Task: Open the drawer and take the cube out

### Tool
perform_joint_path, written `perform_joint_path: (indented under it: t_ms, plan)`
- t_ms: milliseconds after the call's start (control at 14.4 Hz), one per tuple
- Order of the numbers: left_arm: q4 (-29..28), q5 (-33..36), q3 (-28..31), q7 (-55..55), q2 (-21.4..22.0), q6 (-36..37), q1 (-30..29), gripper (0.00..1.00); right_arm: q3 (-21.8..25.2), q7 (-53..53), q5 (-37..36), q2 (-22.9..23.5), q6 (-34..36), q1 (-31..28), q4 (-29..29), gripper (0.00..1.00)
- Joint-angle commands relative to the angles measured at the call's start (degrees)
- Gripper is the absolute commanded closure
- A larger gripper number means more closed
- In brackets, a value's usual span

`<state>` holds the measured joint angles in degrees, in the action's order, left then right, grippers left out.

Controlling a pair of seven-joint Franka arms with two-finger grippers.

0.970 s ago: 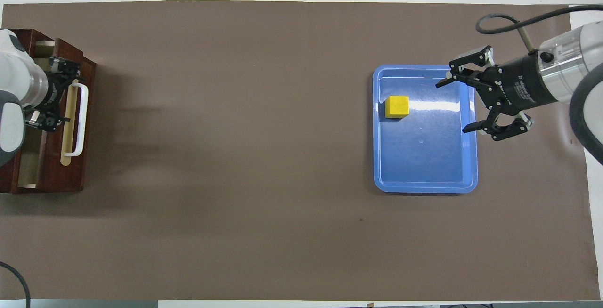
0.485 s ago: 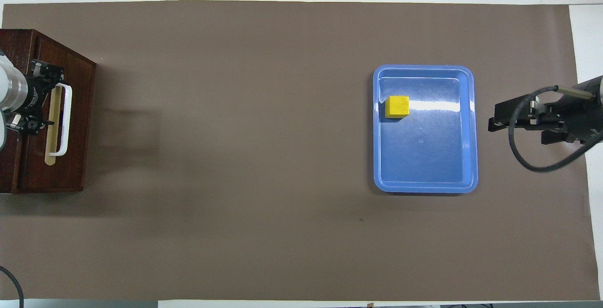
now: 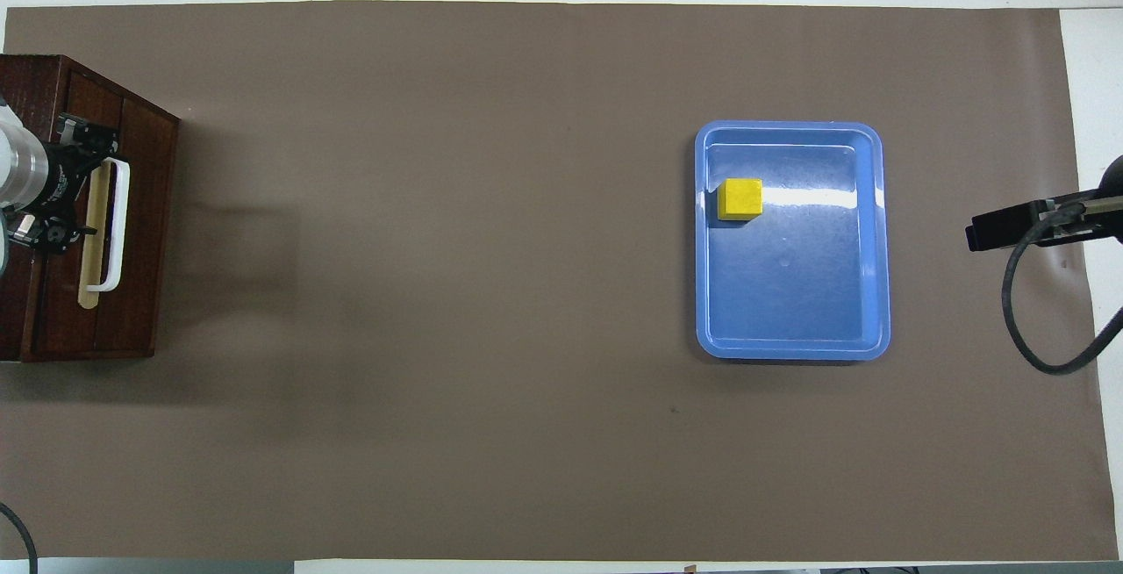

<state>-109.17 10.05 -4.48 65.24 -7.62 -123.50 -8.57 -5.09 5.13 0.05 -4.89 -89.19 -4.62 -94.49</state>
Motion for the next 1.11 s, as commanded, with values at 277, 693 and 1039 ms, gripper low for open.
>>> perform_joint_path:
  t_ms: [277,693,1039]
  plan:
    - [0.71,0.06,-0.97,-8.08,6.27,11.93,5.13,0.0,-0.45,1.55,-0.14,2.34,-0.64,-1.88,-0.43,0.0]
    - [5.9,-7.41,-0.89,-33.12,11.75,28.13,8.64,0.0,-0.01,1.73,-0.23,5.4,7.51,-1.97,6.03,0.0]
    - [9.49,-8.37,-2.11,-46.94,9.39,31.91,8.39,0.0,-0.1,1.64,-1.28,5.86,9.56,-1.88,7.66,0.0]
